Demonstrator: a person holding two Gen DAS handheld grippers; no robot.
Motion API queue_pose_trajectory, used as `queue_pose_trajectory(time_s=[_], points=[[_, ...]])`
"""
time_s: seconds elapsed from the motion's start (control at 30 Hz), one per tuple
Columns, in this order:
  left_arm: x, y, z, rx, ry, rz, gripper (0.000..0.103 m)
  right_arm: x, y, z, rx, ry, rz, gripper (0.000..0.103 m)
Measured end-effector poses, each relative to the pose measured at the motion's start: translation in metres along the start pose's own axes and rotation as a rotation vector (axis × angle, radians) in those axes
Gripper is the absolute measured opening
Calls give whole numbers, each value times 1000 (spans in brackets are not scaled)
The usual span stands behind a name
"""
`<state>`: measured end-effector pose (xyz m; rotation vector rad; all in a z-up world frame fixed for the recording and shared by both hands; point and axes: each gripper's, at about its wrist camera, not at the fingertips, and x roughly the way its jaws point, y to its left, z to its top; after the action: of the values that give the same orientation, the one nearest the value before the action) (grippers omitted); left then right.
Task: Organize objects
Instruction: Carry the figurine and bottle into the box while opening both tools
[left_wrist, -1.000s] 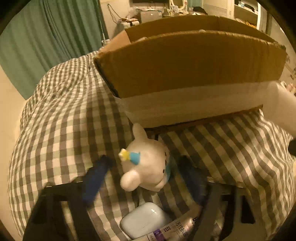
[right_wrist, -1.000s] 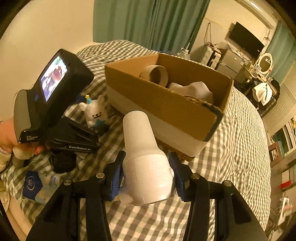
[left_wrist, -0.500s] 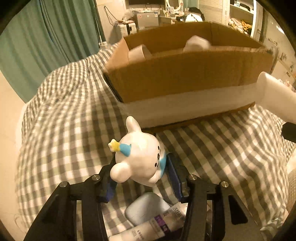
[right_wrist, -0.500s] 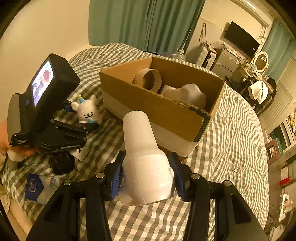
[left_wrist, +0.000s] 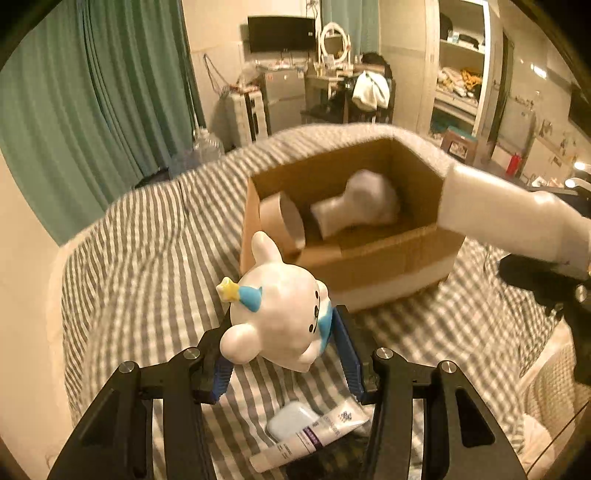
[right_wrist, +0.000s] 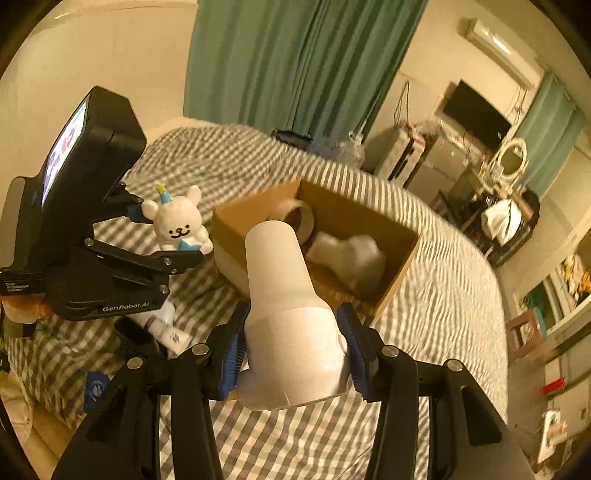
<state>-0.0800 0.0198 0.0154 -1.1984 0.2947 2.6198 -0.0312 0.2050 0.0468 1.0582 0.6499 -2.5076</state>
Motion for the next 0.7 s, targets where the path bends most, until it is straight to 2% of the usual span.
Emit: queue_pose_trajectory(time_s=[0.3, 0.7], points=[[-18, 7, 43, 3, -69, 27, 50, -5, -9, 48, -18, -56, -24, 47], [-7, 25, 99, -17, -112, -1, 50, 15, -50, 90, 24, -66, -37, 47]])
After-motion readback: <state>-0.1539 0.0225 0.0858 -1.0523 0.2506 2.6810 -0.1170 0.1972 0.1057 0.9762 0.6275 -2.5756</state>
